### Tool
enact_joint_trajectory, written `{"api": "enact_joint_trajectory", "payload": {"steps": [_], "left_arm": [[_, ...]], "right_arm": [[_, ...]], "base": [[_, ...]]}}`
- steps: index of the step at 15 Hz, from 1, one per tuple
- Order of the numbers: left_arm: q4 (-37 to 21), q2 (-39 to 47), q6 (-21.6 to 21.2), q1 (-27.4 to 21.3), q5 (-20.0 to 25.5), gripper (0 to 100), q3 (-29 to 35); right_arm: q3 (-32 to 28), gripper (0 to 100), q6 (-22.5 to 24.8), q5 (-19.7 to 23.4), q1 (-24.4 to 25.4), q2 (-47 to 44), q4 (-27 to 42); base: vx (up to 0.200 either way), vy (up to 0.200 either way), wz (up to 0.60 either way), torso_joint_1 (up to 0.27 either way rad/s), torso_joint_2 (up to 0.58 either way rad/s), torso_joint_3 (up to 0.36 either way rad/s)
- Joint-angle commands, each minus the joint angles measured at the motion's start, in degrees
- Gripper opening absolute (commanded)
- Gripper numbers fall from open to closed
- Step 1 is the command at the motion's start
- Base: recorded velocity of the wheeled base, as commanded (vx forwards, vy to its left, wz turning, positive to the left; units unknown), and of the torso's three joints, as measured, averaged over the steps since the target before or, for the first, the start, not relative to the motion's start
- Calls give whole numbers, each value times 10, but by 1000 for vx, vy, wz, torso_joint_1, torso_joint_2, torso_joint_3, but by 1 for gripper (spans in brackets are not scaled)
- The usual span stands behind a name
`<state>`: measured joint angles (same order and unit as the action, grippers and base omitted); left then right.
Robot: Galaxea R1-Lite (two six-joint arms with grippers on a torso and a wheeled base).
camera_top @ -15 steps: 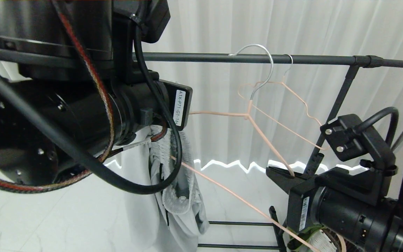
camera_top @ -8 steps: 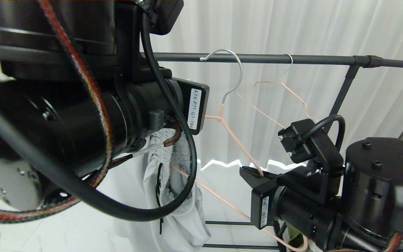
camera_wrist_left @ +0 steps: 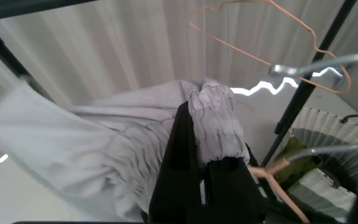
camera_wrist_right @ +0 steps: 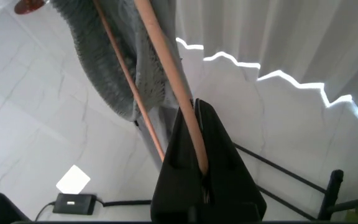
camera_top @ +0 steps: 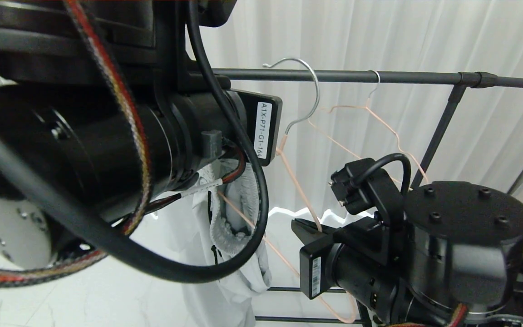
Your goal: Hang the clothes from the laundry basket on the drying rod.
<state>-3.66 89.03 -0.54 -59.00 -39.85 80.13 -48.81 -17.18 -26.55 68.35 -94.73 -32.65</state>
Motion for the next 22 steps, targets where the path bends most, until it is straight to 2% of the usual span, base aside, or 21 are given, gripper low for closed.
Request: {"api": "enact_joint_trajectory", "payload": {"steps": [1,5,8,14,17,19,22], "left_arm": [[1,0,2,-13,0,0,-1],[1,-1,3,-15,0,0,0],[1,-4,3,-14,0,0,0],[0,-21,-1,13,2,0,4],[1,-22,-3,24,18,0,8],[1,-19,-3,26,26,0,12],[1,-19,0,20,26,0,-3]], "right_arm": [[-25,0,0,1,-4,-18,0],[-83,0,0,8,-4,-56,4],[-80,0,-1,7,-12,-52,7],[-27,0,2,8,-39,23,92],[-11,0,3,14,-39,62,203],[-16,0,3,18,-38,66,239],[-30,0,0,23,-45,67,239]], "base": [[0,0,0,0,0,0],[0,0,0,0,0,0],[0,0,0,0,0,0],[0,0,0,0,0,0],[0,0,0,0,0,0],[0,0,0,0,0,0],[0,0,0,0,0,0]]}}
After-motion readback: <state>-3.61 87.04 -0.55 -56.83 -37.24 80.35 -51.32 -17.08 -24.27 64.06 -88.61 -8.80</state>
